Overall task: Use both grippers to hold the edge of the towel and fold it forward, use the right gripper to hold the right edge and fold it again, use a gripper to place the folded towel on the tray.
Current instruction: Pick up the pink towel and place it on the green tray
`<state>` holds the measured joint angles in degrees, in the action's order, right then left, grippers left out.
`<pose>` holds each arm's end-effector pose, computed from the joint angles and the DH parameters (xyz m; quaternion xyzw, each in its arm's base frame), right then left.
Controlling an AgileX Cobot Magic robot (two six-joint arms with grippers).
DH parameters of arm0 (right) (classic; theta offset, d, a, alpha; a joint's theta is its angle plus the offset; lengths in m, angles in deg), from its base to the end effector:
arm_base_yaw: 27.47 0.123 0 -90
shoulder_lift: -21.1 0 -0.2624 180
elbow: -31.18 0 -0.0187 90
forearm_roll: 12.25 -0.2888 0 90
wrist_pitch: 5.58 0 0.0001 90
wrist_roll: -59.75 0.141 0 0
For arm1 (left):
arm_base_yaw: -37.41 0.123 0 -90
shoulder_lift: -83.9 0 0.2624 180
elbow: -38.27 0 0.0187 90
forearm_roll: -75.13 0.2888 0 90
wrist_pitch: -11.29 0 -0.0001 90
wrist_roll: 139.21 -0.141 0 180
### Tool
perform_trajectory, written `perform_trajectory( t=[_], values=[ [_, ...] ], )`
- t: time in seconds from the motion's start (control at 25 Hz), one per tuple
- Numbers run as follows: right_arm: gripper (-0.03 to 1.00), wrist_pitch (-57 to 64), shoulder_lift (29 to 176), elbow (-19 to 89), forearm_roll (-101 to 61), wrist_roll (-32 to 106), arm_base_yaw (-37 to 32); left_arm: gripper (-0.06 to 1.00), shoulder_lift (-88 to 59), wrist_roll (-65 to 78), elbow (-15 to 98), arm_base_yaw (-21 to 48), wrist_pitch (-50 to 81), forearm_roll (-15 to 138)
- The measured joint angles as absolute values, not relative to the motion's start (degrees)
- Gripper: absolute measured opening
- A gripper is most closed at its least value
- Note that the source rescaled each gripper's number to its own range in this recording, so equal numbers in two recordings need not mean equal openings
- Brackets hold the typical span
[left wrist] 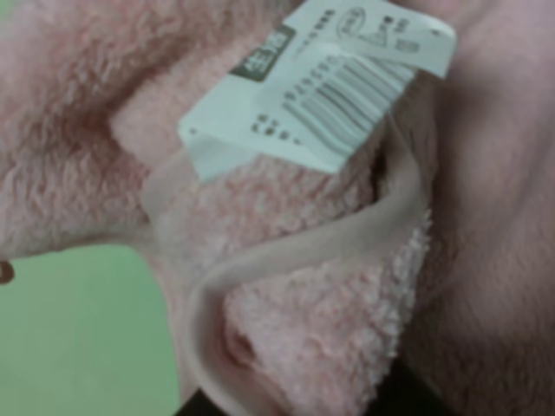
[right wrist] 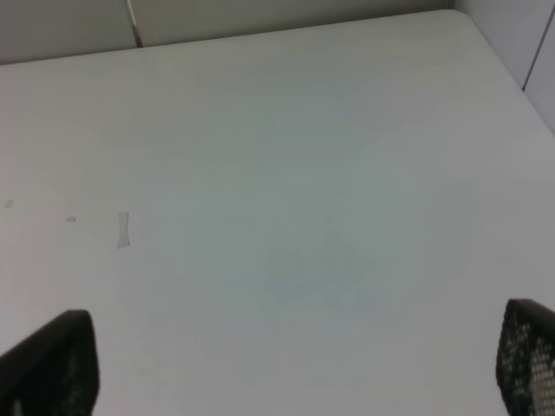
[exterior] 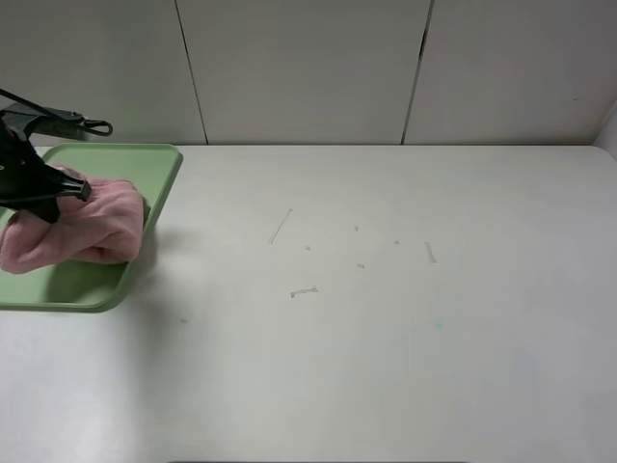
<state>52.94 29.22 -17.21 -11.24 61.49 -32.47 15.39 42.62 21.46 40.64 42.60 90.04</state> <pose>0.0979 -0.0107 0.2753 0.0497 0.8420 -0.0241 0.5366 0.3832 0.0405 0.0726 0.0540 0.9792 0.0881 0.1744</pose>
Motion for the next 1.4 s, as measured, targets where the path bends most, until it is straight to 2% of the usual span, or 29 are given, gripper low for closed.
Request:
perform_trajectory(
  t=[0.32, 0.4, 0.52, 0.56, 0.64, 0.84, 1.4],
  values=[
    [1.00, 52.94, 29.22, -17.21, -11.24, 61.49, -32.47, 0.14, 15.39, 43.89, 21.46, 41.56, 44.38, 93.38],
    [1.00, 52.94, 29.22, -17.21, -11.24, 61.49, -32.47, 0.31, 15.39, 43.94, 21.46, 42.15, 44.58, 94.51],
    [1.00, 52.94, 29.22, -17.21, -11.24, 61.49, -32.47, 0.76, 15.39, 44.00, 21.46, 42.77, 44.71, 96.16],
    [1.00, 52.94, 29.22, -17.21, -11.24, 61.49, -32.47, 0.85, 15.39, 44.00, 21.46, 42.84, 44.71, 96.29],
    [1.00, 52.94, 29.22, -17.21, -11.24, 61.49, -32.47, 0.94, 15.39, 44.13, 21.46, 42.84, 44.71, 96.40],
    [1.00, 52.94, 29.22, -17.21, -11.24, 61.49, -32.47, 0.99, 15.39, 44.18, 21.46, 42.84, 44.71, 96.40],
    [1.00, 52.94, 29.22, -17.21, -11.24, 61.49, -32.47, 1.00, 8.80, 43.64, 21.41, 42.84, 45.58, 94.90]
  ],
)
